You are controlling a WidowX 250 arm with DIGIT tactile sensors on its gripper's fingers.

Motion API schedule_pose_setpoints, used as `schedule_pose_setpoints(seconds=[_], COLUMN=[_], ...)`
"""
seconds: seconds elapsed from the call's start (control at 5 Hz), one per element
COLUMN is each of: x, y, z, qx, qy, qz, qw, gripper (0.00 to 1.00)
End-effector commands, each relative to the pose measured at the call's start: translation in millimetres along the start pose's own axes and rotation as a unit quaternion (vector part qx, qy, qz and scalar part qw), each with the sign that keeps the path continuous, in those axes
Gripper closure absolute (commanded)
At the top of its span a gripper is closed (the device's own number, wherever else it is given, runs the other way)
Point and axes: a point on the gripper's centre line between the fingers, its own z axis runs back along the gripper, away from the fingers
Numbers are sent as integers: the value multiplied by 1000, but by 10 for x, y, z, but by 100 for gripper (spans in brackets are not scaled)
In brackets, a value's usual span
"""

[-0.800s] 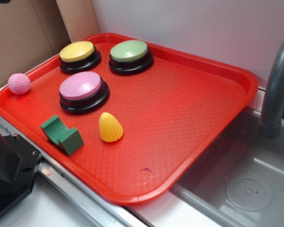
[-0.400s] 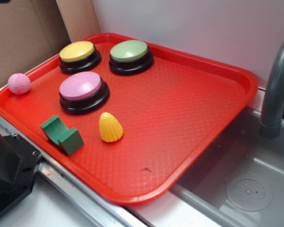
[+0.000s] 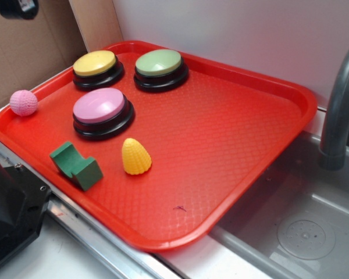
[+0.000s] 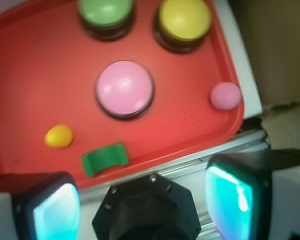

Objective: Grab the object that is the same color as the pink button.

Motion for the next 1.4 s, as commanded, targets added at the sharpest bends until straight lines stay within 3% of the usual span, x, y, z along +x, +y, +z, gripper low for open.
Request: schedule_pose_setpoints(seconds=[0.0,0.2,0.6,0.8,1.0,1.2], x=[-91,16,415,498,543,581], y=[490,761,1026,1133,1269,1375], z=[-311,-612,-1064,-1255,-1432,-1573], qx=[27,26,50,59,85,60], qy=[-9,-25,-39,-34,-23,-18], qz=[219,283,338,360,381,392], qw=[975,959,939,930,920,918], gripper=[0,0,0,0,0,0])
